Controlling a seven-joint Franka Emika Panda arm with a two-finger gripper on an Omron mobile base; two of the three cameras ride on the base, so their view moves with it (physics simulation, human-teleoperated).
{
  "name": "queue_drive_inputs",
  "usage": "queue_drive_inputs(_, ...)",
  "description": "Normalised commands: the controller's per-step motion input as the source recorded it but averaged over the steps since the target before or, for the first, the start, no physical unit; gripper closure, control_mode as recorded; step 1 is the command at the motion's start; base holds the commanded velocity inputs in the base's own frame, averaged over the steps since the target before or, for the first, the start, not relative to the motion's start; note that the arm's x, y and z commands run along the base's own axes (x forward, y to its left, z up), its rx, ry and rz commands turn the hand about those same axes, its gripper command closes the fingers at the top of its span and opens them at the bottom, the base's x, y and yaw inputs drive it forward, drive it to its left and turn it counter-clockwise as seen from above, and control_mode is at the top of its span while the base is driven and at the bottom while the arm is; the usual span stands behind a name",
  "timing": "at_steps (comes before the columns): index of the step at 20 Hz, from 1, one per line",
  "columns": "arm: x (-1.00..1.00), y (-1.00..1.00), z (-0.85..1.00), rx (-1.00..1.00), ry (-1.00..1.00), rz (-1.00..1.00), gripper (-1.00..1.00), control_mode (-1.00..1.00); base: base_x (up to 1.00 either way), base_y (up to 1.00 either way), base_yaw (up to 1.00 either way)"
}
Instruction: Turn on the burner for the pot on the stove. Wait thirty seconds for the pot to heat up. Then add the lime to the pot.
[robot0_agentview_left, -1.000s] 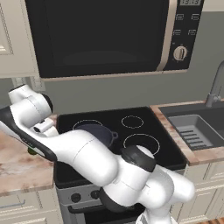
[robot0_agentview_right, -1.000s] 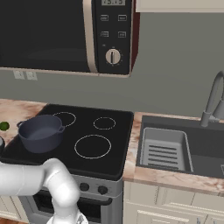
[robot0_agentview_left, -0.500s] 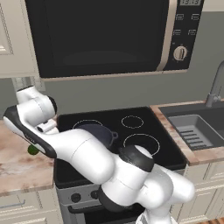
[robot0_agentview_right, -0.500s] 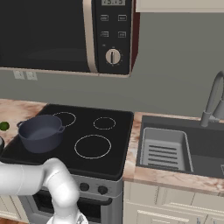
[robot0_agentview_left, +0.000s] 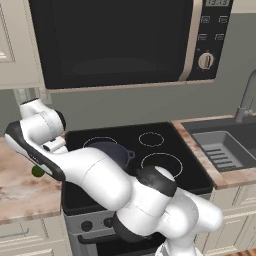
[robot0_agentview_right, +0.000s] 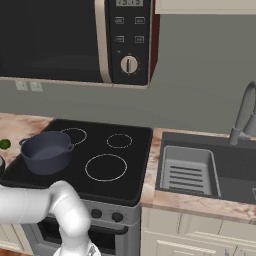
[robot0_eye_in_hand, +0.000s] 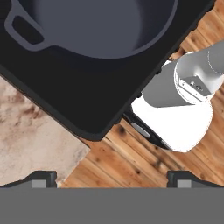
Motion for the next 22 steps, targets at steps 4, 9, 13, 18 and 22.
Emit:
queue_drive_inputs(4, 0.07, 0.00, -0.01, 0.00, 0.00, 0.00, -1.00, -1.00, 0.00, 0.00, 0.00)
queue_drive_inputs(9, 0.27, 0.00, -0.01, 0.02, -0.01, 0.00, -1.00, -1.00, 0.00, 0.00, 0.00)
queue_drive_inputs(13, 0.11, 0.00, 0.00, 0.00, 0.00, 0.00, -1.00, -1.00, 0.00, 0.00, 0.00)
queue_drive_inputs(18, 0.22, 0.02, 0.00, 0.00, 0.00, 0.00, -1.00, -1.00, 0.00, 0.00, 0.00)
queue_drive_inputs(22, 0.24, 0.00, -0.11, 0.00, 0.00, 0.07, -1.00, -1.00, 0.00, 0.00, 0.00)
